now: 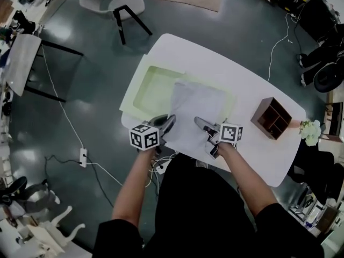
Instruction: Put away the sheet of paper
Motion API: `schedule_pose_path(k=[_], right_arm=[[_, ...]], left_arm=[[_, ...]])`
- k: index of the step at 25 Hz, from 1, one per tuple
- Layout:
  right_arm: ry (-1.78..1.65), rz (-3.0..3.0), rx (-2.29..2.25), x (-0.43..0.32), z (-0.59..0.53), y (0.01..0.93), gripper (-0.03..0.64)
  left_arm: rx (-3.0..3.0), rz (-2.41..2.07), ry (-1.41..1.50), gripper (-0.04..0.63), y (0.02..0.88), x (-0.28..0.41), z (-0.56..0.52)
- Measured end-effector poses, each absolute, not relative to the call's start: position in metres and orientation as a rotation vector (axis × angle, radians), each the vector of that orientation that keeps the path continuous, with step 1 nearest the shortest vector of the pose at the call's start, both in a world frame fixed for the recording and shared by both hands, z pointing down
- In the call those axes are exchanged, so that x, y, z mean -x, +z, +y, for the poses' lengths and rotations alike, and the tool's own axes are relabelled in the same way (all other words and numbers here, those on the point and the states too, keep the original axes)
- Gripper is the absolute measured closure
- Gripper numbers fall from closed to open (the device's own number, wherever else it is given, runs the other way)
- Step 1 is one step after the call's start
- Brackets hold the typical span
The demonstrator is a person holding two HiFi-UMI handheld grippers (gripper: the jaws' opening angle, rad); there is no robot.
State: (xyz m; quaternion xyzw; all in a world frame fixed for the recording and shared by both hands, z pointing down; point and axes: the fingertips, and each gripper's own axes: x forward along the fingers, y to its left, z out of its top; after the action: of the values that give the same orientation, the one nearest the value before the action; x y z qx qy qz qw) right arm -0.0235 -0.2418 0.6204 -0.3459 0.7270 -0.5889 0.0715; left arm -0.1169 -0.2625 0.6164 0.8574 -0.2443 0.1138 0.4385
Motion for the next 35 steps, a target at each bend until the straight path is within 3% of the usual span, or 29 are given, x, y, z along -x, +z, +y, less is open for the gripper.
schedule_pose_path(k=[17,27,35], right_arm=[[-1.949,2.007,1.229,0.019,-0.259,0.699,0.618],[-2.019,1.902,1.277,0.005,-0.265,0.715,0.618],[-2.069,1.785,1.236,0.011,-0.272,0.722,0.618]], left_arm=[[-2.002,-0.469,0.652,0.585,0.713,0.103,-0.293],[-1.997,-0.546,0.698,0.454,0.724,0.106,-0.317],[-1.996,-0.541,0.703,0.453,0.735,0.101,-0.326]])
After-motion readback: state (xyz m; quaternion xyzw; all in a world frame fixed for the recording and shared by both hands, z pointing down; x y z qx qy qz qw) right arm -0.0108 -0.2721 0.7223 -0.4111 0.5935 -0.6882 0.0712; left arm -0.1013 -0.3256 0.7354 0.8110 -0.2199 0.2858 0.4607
